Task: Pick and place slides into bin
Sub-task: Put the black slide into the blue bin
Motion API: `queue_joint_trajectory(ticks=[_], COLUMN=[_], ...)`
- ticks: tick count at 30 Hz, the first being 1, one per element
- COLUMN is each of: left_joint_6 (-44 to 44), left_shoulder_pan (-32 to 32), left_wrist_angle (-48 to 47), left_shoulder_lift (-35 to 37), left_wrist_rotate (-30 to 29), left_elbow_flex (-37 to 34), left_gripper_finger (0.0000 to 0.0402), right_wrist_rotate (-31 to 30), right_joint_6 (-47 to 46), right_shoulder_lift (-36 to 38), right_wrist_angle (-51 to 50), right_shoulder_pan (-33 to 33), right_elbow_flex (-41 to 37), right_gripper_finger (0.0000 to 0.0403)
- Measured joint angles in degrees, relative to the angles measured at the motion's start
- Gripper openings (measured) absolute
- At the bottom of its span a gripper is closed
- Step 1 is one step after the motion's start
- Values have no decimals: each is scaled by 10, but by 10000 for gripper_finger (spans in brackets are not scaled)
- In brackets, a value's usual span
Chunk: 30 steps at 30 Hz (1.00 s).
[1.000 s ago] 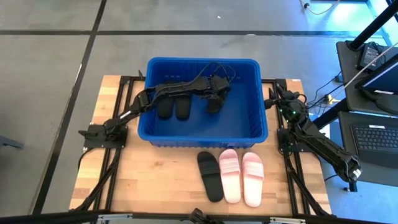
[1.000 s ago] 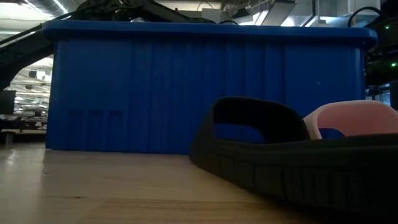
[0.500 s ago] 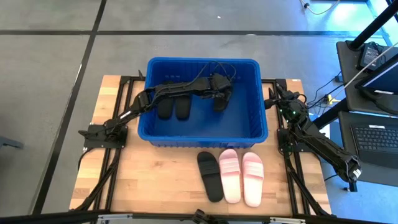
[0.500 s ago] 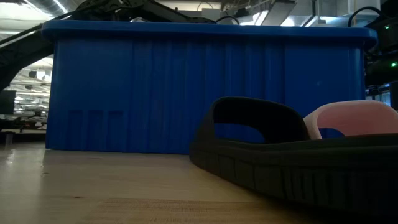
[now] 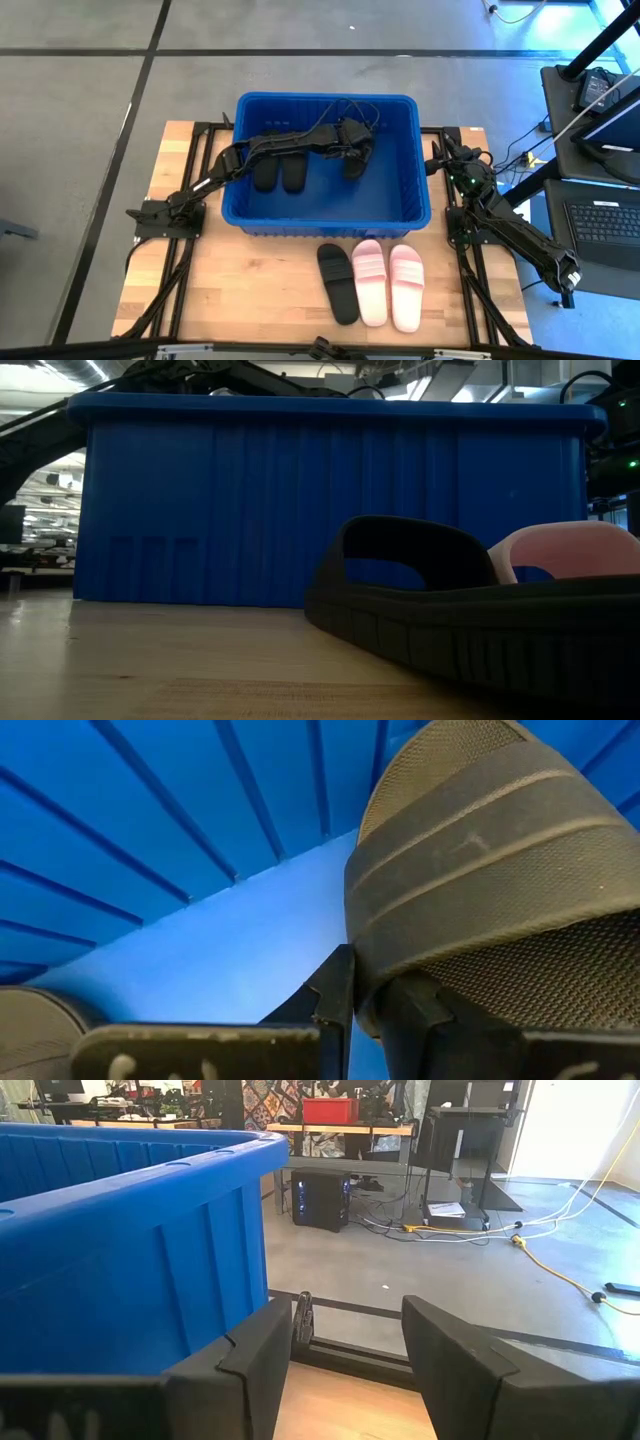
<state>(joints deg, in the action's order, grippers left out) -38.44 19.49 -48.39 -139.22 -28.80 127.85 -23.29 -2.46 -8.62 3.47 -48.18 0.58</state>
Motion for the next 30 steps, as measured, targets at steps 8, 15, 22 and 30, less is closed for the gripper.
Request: queue_joint_trajectory(ticks=[8,15,22,30], left_joint_6=[-9,-5,-5,-5], left_shoulder_pan=[1,1,2,6], left_wrist_angle=[-1,-2,-2,-2], left_shoulder_lift=[1,1,1,1], left_wrist_rotate=[13,22,67,86], left_elbow_flex=[0,0,0,0], left_gripper_finger=[50,107,125,126], right_wrist_rotate=[0,0,0,0], right_joint_6=[0,0,0,0], right_shoulder_lift=[0,0,0,0], right_wrist_angle=[0,0,0,0], right_shoulder_pan=[0,0,0,0], right_elbow_flex=[0,0,0,0], right_gripper_finger=[193,193,193,193])
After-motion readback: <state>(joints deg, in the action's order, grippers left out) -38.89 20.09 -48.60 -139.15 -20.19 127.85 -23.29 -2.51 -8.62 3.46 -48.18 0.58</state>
